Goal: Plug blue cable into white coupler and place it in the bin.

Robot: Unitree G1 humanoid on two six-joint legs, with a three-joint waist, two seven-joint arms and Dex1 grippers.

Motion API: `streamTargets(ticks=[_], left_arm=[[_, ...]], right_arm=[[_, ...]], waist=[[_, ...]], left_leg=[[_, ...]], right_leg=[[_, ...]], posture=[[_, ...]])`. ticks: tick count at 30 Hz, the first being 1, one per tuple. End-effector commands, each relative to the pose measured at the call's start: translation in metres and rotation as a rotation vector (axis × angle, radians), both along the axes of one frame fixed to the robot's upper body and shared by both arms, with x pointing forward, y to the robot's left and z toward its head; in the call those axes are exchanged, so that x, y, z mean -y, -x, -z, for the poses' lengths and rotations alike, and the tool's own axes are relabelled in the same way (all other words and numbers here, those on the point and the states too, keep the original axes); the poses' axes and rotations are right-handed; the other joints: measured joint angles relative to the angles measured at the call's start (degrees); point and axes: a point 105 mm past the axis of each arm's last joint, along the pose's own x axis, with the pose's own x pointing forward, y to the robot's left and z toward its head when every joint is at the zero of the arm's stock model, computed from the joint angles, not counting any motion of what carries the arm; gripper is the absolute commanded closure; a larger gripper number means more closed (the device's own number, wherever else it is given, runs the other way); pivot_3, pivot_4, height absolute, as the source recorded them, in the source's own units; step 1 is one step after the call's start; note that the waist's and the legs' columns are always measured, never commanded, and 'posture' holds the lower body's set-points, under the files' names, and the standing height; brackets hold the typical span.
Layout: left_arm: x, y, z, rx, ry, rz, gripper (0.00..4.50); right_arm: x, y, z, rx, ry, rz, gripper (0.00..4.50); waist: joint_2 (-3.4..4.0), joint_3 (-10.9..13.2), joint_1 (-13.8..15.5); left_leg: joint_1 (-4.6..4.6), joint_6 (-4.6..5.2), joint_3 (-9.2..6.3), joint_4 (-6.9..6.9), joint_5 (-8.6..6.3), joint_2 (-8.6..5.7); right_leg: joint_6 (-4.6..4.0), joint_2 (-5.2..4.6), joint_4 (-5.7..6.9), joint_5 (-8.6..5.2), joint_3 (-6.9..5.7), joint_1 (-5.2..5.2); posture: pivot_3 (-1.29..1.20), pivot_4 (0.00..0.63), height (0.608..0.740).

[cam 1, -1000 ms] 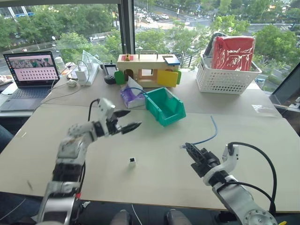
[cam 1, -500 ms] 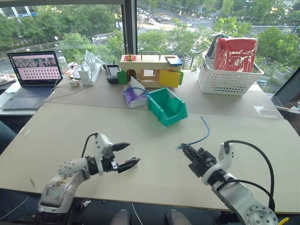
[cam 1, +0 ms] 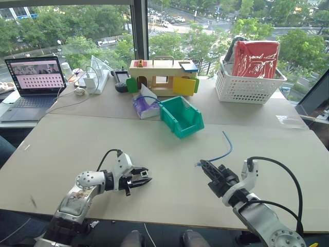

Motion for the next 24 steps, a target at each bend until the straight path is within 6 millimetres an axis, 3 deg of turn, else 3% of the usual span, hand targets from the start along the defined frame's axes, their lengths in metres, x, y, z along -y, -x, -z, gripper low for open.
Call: streamTargets(ticks=[1, 5, 14, 21, 24], left_arm=[[0.010, -0.010, -0.010, 0.065, 0.004, 0.090, 3.94], [0.032, -0.028, -0.019, 0.134, 0.014, 0.207, 4.01], [0.066, -0.062, -0.017, 0.215, -0.119, 0.443, 4.01], [0.092, -0.060, -0.022, 0.197, -0.094, 0.598, 4.01], [0.096, -0.059, -0.018, 0.209, -0.164, 0.651, 4.01]], right_arm=[[0.002, 0.001, -0.017, 0.069, -0.016, 0.028, 4.50], [0.003, -0.001, -0.019, 0.081, -0.014, 0.046, 4.50], [0.008, 0.001, -0.022, 0.099, -0.018, 0.109, 4.50], [0.013, 0.006, -0.023, 0.106, -0.018, 0.167, 4.50], [0.014, 0.007, -0.024, 0.108, -0.020, 0.184, 4.50]], waist=[[0.00, 0.0, 0.1], [-0.02, 0.0, 0.9], [-0.06, 0.0, 1.2], [-0.08, 0.0, 1.1], [-0.09, 0.0, 1.0]], left_leg=[[0.00, 0.00, 0.00, 0.00, 0.00, 0.00], [-0.03, 0.01, 0.02, 0.03, 0.01, -0.14], [-0.14, 0.03, -0.02, 0.04, 0.01, -0.22], [-0.21, 0.03, -0.05, 0.06, 0.00, -0.28], [-0.21, 0.04, -0.08, 0.06, 0.01, -0.28]], right_leg=[[0.00, 0.00, 0.00, 0.00, 0.00, 0.00], [0.04, 0.00, -0.02, 0.02, -0.02, 0.02], [0.11, 0.07, -0.04, 0.06, -0.04, -0.01], [0.18, 0.05, -0.10, 0.07, -0.03, -0.01], [0.18, 0.06, -0.06, 0.07, -0.04, -0.01]], posture=[[0.00, 0.150, 0.740], [0.00, 0.150, 0.740], [0.00, 0.150, 0.740], [0.00, 0.150, 0.740], [0.00, 0.150, 0.740]])
